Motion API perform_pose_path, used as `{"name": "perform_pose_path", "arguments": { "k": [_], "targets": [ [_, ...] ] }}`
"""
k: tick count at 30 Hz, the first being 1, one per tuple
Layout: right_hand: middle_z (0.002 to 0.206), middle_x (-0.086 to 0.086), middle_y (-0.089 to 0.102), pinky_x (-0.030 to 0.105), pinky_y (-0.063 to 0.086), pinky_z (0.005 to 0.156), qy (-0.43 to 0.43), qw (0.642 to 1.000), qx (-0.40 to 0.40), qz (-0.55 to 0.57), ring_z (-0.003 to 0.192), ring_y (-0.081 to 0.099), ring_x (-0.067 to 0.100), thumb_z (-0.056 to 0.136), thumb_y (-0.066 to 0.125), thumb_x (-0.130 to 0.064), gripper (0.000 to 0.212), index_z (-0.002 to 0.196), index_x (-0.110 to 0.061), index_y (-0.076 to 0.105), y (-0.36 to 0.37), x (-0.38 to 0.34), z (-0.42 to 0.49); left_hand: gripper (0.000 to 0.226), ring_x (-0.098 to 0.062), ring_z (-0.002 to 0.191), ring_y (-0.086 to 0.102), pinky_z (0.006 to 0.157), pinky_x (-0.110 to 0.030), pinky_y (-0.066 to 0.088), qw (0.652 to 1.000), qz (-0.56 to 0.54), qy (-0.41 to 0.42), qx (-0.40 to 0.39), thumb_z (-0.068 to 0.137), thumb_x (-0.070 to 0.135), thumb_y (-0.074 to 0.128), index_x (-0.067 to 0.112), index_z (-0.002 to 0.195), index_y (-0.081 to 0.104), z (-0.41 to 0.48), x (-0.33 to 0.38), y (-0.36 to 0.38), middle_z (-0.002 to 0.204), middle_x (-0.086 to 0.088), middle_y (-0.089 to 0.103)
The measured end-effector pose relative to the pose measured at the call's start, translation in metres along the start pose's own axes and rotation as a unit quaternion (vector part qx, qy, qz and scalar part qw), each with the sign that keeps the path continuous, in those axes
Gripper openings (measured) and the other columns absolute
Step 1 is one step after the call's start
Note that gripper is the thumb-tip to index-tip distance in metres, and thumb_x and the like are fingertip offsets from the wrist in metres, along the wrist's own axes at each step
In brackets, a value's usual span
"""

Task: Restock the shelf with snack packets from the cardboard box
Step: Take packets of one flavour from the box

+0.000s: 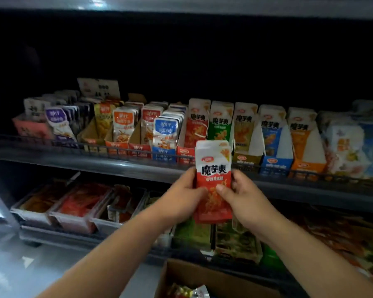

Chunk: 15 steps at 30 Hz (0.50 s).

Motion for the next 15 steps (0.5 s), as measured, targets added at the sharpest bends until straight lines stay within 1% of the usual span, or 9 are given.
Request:
{"name": "perform_pose_path", "arguments": {
  "k": [2,3,4,6,8,11,13,15],
  "targets": [
    [0.115,-0.006,0.070,0.048,0.057,0.092,-0.057,0.998,0.028,-0.024,0.105,0.069,0.016,0.099,0.060,-0.022,0.025,0.117,-0.038,0.052,-0.002,-0.036,0.026,0.046,-0.017,0.117,0.067,0.098,-0.042,0.057,0.997,0.024,0.064,0.043,0.097,0.005,0.065,0.032,0.132,0.054,0.019,0.033,-0.020,0.125,0.001,0.069],
    [0.117,-0.006,0.069,0.047,0.057,0.092,-0.086,0.995,0.039,-0.032,0.106,0.067,0.016,0.100,0.059,-0.022,0.027,0.120,-0.037,0.050,0.000,-0.054,0.038,0.051,-0.017,0.118,0.066,0.098,-0.042,0.057,0.992,0.034,0.094,0.071,0.096,0.004,0.067,0.026,0.139,0.051,0.029,0.047,-0.030,0.126,0.000,0.069],
    [0.118,-0.005,0.068,0.047,0.057,0.093,-0.113,0.991,0.049,-0.043,0.107,0.066,0.017,0.100,0.058,-0.021,0.028,0.121,-0.036,0.047,0.002,-0.070,0.049,0.054,-0.017,0.117,0.067,0.097,-0.041,0.058,0.987,0.035,0.121,0.096,0.095,0.003,0.068,0.019,0.143,0.050,0.038,0.059,-0.038,0.125,-0.001,0.069],
    [0.120,-0.002,0.067,0.046,0.056,0.093,-0.153,0.983,0.072,-0.077,0.108,0.065,0.018,0.100,0.058,-0.020,0.029,0.122,-0.035,0.046,0.007,-0.097,0.070,0.052,-0.012,0.110,0.069,0.090,-0.033,0.061,0.976,0.060,0.156,0.137,0.095,0.004,0.069,0.015,0.144,0.053,0.057,0.077,-0.052,0.121,0.000,0.071],
    [0.124,0.001,0.065,0.046,0.056,0.094,-0.171,0.976,0.087,-0.101,0.111,0.064,0.020,0.100,0.059,-0.019,0.035,0.131,-0.030,0.046,0.012,-0.113,0.089,0.052,-0.007,0.105,0.070,0.083,-0.027,0.062,0.965,0.089,0.183,0.162,0.096,0.006,0.069,0.018,0.144,0.054,0.072,0.091,-0.061,0.121,0.002,0.071],
    [0.130,0.002,0.063,0.048,0.054,0.098,-0.177,0.969,0.097,-0.139,0.118,0.061,0.022,0.099,0.060,-0.021,0.044,0.139,-0.029,0.043,0.018,-0.120,0.108,0.054,-0.010,0.110,0.068,0.078,-0.022,0.061,0.961,0.099,0.187,0.179,0.098,0.008,0.067,0.021,0.148,0.051,0.084,0.099,-0.069,0.129,0.002,0.067],
    [0.132,0.002,0.061,0.046,0.052,0.099,-0.171,0.969,0.095,-0.149,0.120,0.059,0.022,0.100,0.059,-0.020,0.046,0.142,-0.029,0.041,0.021,-0.118,0.114,0.056,-0.011,0.113,0.066,0.083,-0.027,0.061,0.961,0.101,0.177,0.186,0.098,0.007,0.065,0.022,0.150,0.049,0.089,0.097,-0.072,0.132,0.003,0.066],
    [0.133,0.001,0.060,0.038,0.050,0.096,-0.167,0.970,0.087,-0.156,0.121,0.057,0.021,0.101,0.057,-0.016,0.048,0.144,-0.027,0.040,0.024,-0.114,0.119,0.057,-0.013,0.116,0.066,0.088,-0.035,0.062,0.961,0.104,0.170,0.193,0.099,0.007,0.065,0.023,0.150,0.048,0.093,0.090,-0.074,0.134,0.003,0.065]
  ]
}}
Point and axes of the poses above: each hand's wrist, its own z-axis towards the middle knuckle, its own y-axis out of the palm, x = y × z, the point moved 4 cm from there along z, towards the middle knuckle
